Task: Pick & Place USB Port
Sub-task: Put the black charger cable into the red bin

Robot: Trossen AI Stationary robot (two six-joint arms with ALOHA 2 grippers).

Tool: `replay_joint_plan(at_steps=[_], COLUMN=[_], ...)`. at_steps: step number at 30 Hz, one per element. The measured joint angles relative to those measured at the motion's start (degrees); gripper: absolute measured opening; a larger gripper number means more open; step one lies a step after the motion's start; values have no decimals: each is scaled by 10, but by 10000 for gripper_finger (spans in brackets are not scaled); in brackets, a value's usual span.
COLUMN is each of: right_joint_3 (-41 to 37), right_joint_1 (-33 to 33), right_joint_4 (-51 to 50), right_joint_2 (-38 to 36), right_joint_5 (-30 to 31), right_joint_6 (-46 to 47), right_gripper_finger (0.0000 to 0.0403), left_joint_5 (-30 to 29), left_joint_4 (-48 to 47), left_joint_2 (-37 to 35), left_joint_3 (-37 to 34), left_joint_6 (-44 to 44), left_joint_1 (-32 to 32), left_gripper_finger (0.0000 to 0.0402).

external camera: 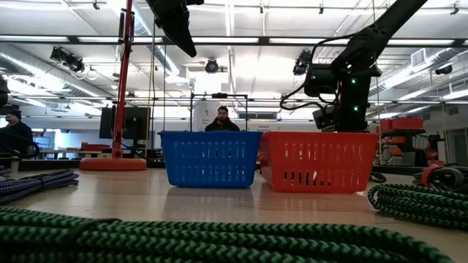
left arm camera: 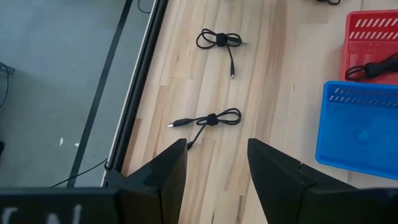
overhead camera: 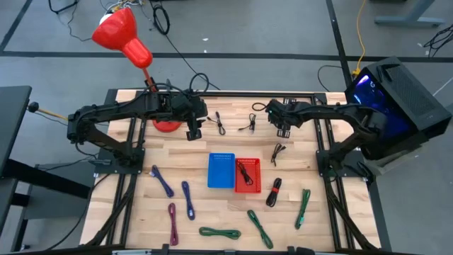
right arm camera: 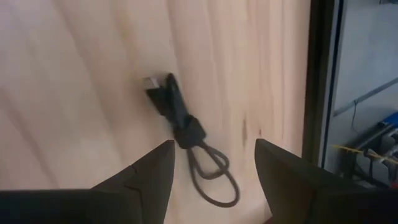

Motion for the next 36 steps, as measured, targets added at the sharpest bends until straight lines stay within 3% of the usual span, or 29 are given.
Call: replay_joint_plan(at_steps=[6,20,24,28,36], right_joint_3=[0,3,3,2,1], right_joint_1=[-23,-25,-25,-30,-32], right_joint_4=[28,30,29,33,-4], right_joint_2=[11,72,76,78,68], right_joint_5=[-31,-32,-32,-41,-22], right_joint_6=[-11,-32,-24,-8,28], right_gripper_finger=[224,221,164,34,11], left_joint_5=[0,3,4,4,5], left_joint_4=[0,-1,-1,-1,0], left_joint_2=[0,0,0,0,0], left_joint_3=[0,0,0,0,0], left_joint_6=[0,0,0,0,0], left_joint_1=[0,0,0,0,0], left_gripper_finger=[174,174,174,174,174])
